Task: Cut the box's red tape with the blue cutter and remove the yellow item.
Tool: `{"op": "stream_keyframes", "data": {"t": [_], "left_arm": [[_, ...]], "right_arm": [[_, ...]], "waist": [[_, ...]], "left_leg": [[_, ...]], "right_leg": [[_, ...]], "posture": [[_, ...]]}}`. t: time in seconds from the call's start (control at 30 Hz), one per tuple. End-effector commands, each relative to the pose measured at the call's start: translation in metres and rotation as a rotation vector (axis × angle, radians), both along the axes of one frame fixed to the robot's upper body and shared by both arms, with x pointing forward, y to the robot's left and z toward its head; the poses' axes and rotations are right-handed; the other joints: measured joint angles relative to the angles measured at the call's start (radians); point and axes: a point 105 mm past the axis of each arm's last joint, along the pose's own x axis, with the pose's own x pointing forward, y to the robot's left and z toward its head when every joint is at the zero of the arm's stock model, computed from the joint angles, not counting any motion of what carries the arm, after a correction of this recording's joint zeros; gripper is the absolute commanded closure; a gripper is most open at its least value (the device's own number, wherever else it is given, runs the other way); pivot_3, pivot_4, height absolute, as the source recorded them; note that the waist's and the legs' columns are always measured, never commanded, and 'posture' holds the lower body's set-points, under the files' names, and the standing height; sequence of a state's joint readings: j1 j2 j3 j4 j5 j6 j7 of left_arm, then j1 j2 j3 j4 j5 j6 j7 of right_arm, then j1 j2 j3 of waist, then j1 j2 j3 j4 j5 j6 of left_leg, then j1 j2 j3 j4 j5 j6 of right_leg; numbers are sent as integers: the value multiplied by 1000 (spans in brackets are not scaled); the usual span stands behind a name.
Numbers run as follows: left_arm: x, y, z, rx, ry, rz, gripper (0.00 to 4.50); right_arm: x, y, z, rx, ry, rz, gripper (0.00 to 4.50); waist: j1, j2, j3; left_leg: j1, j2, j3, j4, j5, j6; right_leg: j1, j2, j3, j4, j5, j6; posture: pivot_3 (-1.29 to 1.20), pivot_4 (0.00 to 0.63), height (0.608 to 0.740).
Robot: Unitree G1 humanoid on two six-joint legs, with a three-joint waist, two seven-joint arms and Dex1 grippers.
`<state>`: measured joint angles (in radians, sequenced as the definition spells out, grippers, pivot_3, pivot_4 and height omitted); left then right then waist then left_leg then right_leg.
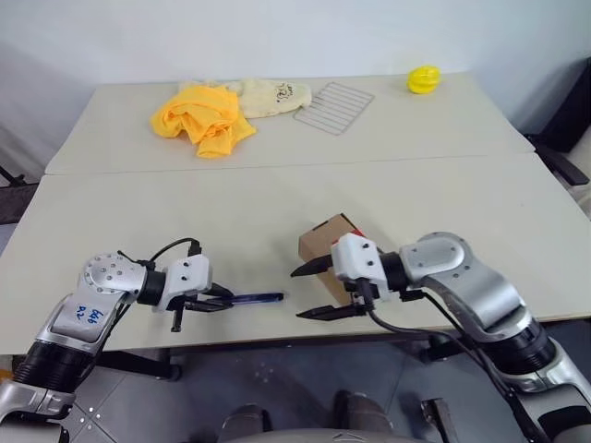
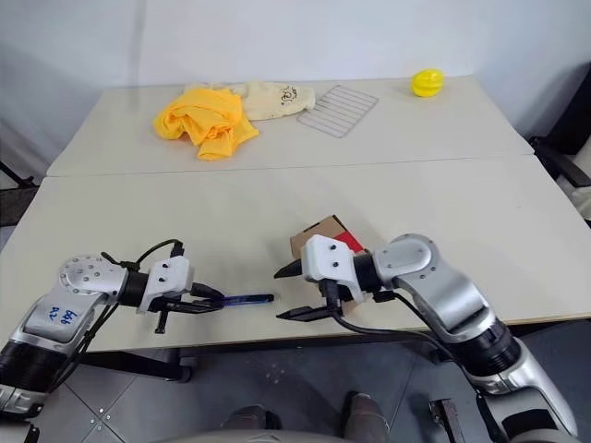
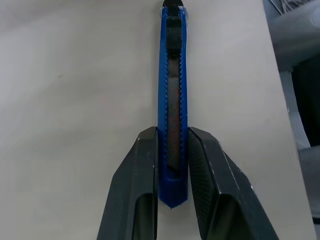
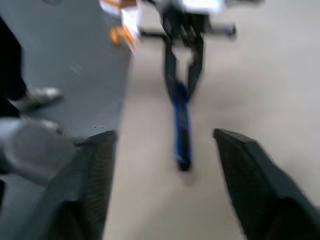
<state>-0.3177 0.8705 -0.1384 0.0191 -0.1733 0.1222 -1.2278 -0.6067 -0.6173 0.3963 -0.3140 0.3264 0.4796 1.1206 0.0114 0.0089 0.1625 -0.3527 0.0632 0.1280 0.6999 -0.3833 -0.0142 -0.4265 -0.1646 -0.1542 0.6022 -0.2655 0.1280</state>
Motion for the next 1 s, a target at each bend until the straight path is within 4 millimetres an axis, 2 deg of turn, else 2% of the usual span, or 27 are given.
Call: {"op": "stream_keyframes", "data": {"t": [0.03, 0.1, 0.2, 0.23, 0.6, 0.8, 0.93, 1.0], "left_arm": [[-22, 0, -34, 84, 156, -45, 3632], [-23, 0, -36, 91, 176, -35, 3632], [-24, -2, -37, 94, 182, -29, 3632], [-26, -3, -38, 95, 184, -27, 3632], [-34, -8, -42, 87, 188, -10, 3632], [-34, -8, -41, 90, 187, -3, 3632], [-35, -9, -40, 85, 189, -4, 3632], [-36, -10, -39, 82, 190, -4, 3632]], "right_arm": [[6, 12, -5, -22, -43, -26, 2579], [10, 21, -13, -30, -53, -42, 3282], [11, 24, -25, -50, -75, -48, 4343], [13, 24, -29, -60, -86, -56, 4472], [14, 24, -50, -122, -119, -37, 4472], [7, 23, -53, -144, -128, 18, 4472], [24, 12, -66, -208, -196, -37, 4472], [30, 9, -65, -216, -215, -44, 4472]], "waist": [[-2, 0, 0], [-10, 1, -1], [-12, 2, -1], [-12, 2, -1], [-13, 3, -10], [-13, 1, -15], [-14, -1, -17], [-15, -3, -19]], "left_leg": [[0, 0, 0, 0, 0, 0], [0, 0, 0, 0, 0, 0], [0, 0, 0, 0, 0, 0], [0, 0, 0, 0, 0, 0], [2, 0, 0, 0, 0, 0], [2, 0, 0, 0, 0, 0], [2, 0, 0, 0, 0, 0], [4, 0, 0, -1, 0, 0]], "right_leg": [[0, 0, 0, 0, 0, 0], [0, 0, -1, 0, 0, 0], [0, 0, -1, 0, 0, 0], [0, 0, -1, 0, 0, 0], [1, 0, 0, 0, 0, 0], [1, 0, 0, 0, 0, -1], [1, 0, 0, 0, 0, -1], [3, 0, 0, 0, 0, -1]], "posture": [[0, 150, 740], [0, 150, 740], [0, 150, 740], [0, 150, 740], [0, 150, 740], [0, 150, 740], [0, 150, 740], [0, 150, 740]]}}
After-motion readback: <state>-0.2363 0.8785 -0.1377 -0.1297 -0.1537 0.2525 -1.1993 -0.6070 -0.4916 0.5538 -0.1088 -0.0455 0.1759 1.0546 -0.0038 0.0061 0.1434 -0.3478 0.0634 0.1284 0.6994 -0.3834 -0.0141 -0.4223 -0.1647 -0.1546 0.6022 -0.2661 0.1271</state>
